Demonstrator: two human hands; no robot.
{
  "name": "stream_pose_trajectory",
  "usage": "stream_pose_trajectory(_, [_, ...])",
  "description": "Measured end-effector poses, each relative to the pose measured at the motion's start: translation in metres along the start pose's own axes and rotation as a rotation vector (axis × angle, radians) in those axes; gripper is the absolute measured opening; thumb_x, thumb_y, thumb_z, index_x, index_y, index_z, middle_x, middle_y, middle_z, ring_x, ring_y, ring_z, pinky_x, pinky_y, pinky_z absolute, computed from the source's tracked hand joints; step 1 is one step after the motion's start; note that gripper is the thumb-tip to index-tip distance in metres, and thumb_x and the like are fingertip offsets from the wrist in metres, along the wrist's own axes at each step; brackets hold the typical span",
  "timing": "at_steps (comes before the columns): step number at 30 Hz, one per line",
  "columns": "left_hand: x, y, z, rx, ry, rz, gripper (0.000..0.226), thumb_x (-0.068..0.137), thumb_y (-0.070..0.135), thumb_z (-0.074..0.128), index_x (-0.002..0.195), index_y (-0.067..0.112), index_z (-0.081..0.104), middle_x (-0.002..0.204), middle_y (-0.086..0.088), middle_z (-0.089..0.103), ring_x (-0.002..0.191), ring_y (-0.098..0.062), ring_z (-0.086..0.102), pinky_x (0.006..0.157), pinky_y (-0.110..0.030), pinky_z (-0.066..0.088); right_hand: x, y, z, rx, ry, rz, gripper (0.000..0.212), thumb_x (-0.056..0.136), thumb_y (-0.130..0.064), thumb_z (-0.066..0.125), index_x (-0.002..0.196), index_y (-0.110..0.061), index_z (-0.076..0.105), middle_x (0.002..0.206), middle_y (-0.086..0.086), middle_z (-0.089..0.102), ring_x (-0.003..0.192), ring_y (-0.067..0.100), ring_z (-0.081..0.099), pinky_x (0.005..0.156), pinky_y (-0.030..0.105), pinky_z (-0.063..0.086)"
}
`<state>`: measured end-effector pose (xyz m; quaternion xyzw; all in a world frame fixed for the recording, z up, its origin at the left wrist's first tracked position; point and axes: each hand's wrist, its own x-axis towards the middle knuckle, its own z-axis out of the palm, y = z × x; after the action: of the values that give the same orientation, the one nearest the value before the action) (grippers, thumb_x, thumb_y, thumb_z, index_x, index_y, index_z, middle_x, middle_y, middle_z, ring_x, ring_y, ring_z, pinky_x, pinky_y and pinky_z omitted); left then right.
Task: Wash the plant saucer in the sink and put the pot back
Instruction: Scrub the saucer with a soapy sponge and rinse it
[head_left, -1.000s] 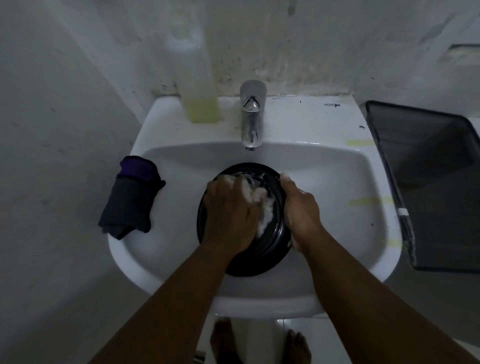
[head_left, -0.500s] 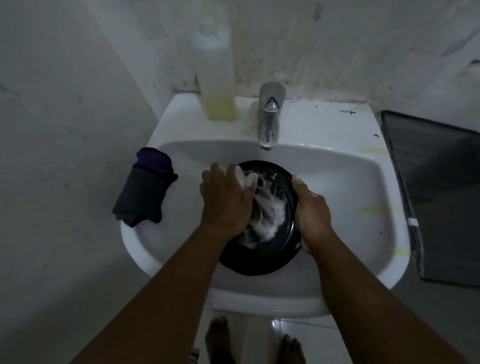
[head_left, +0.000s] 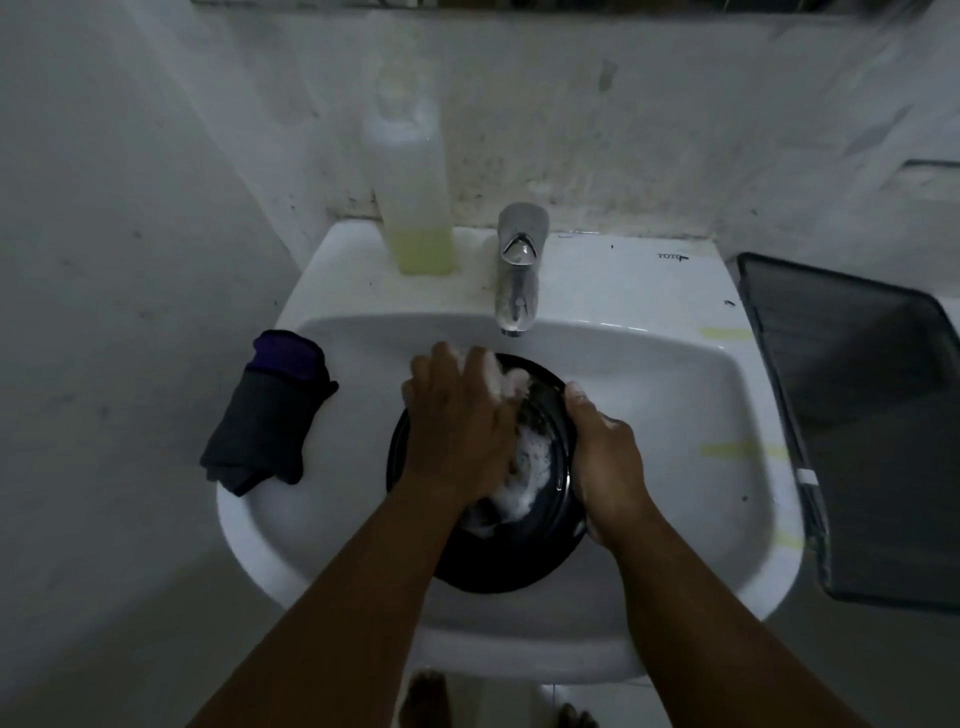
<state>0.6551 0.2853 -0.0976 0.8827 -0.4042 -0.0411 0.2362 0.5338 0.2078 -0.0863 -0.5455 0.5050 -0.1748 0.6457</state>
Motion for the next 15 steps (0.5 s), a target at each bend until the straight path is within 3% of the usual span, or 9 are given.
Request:
stream_pose_trajectory(2, [0.009,-0.002,-0.002,0.001,0.029,-0.093,0.052,0.098,0.052,0.024,0.111,0.011,0.053,0.114,-0.018,0.047,0.107,-0.037,0.042,0.093,-0.049,0.035,0.001,0.003,0.000,0.007,0.005,0.004,0.059,0.104,-0.049,0.051,0.090,0.004,0.074,0.084,0.013,0.077,0.077,0.017,0.073,0.068,0.024,0.055])
stream_pose_trajectory(6, [0.005,0.032,0.000,0.121,-0.059,0.140,0.051,0.093,0.048,0.029,0.121,0.014,0.053,0.122,-0.018,0.047,0.109,-0.036,0.041,0.088,-0.046,0.033,0.003,0.003,0.000,0.017,-0.003,-0.022,0.063,0.104,-0.049,0.050,0.088,0.007,0.072,0.082,0.019,0.075,0.076,0.023,0.073,0.073,0.032,0.054])
stream_pose_trajectory(11, [0.028,0.028,-0.003,0.139,-0.078,-0.173,0.056,0.102,0.052,0.030,0.132,0.011,0.052,0.128,-0.022,0.047,0.119,-0.038,0.038,0.096,-0.048,0.030,0.004,0.006,0.001,0.000,0.014,-0.020,0.062,0.105,-0.049,0.048,0.092,0.006,0.073,0.086,0.015,0.077,0.086,0.028,0.075,0.083,0.041,0.057])
stream_pose_trajectory(15, [0.011,0.058,0.001,0.185,-0.108,0.096,0.055,0.096,0.052,0.024,0.126,0.017,0.054,0.128,-0.020,0.051,0.116,-0.036,0.040,0.092,-0.048,0.032,0.006,0.007,0.000,0.056,0.023,-0.011,0.061,0.105,-0.046,0.049,0.081,0.006,0.071,0.074,0.011,0.074,0.068,0.016,0.066,0.067,0.031,0.049])
